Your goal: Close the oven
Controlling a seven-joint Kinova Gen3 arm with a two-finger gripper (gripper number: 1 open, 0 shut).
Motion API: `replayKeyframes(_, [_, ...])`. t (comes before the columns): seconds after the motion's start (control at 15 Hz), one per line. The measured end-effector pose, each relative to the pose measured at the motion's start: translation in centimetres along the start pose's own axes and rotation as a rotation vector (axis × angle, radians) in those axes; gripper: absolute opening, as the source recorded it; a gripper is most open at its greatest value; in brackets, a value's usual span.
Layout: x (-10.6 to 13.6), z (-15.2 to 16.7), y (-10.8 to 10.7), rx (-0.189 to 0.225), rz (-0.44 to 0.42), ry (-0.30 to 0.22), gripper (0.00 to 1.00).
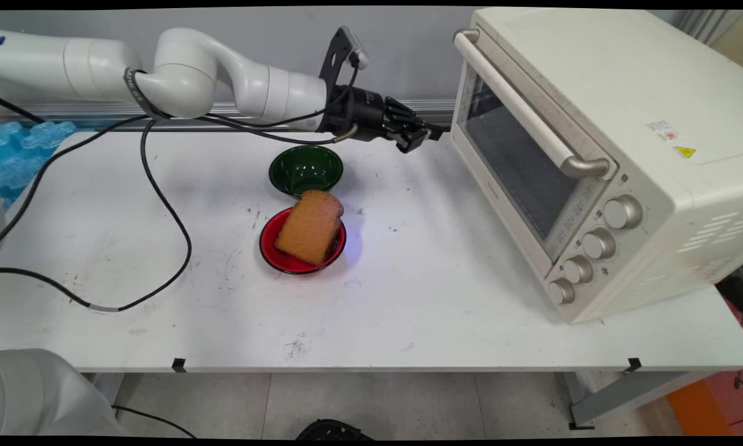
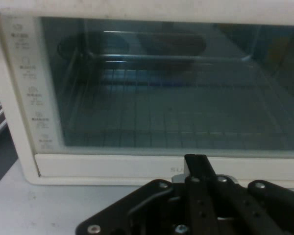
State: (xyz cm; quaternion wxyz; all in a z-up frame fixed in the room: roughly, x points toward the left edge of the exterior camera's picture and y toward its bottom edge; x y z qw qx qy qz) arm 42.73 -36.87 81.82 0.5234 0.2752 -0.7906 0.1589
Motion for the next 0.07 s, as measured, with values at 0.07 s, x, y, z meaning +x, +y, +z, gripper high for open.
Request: replayKeyframes(0.07, [-0.01,-0.03,-0.03,0.0,0.001,-0.001,0.0])
